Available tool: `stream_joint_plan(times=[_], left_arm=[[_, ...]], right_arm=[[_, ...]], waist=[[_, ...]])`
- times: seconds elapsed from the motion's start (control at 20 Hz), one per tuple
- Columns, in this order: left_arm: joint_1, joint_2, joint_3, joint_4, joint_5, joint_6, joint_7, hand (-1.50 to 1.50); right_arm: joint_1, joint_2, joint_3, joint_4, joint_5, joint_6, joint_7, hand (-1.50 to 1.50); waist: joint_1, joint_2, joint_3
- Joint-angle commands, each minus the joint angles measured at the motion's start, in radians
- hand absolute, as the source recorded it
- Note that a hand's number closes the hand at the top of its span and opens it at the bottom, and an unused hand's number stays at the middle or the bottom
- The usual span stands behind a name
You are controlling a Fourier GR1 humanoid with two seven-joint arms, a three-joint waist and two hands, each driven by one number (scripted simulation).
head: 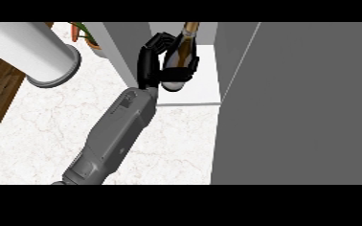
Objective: Pick up the wine, place it into the cabinet and close the cabinet
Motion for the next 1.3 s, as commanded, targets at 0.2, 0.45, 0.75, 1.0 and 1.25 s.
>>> stream_joint_plan(times=[0.2,0.45,0.75,1.0,1.25], left_arm=[[-0.138,-0.002,0.092,0.247,-0.032,0.003,-0.153,1.5],[-0.22,0.043,0.119,0.293,-0.009,-0.008,-0.142,1.5],[-0.273,0.009,0.169,0.421,-0.006,-0.015,-0.227,1.5],[-0.314,-0.003,0.251,0.444,0.074,-0.002,-0.172,1.5],[-0.297,-0.003,0.283,0.493,0.105,-0.08,-0.228,1.5]], right_arm=[[0.015,0.022,0.042,-0.066,-0.026,-0.009,0.013,-1.5],[0.061,0.012,0.012,-0.045,-0.059,0.027,-0.038,-1.5],[0.026,-0.016,-0.016,-0.086,-0.101,0.021,0.042,-1.5],[0.034,-0.001,-0.008,-0.049,-0.076,0.024,-0.012,-1.5],[0.04,0.008,0.028,-0.064,-0.07,0.021,0.008,-1.5]], waist=[[-0.012,0.007,0.0],[-0.007,0.005,0.001],[-0.022,0.01,0.0],[-0.029,0.012,0.001],[-0.037,0.016,0.0]])
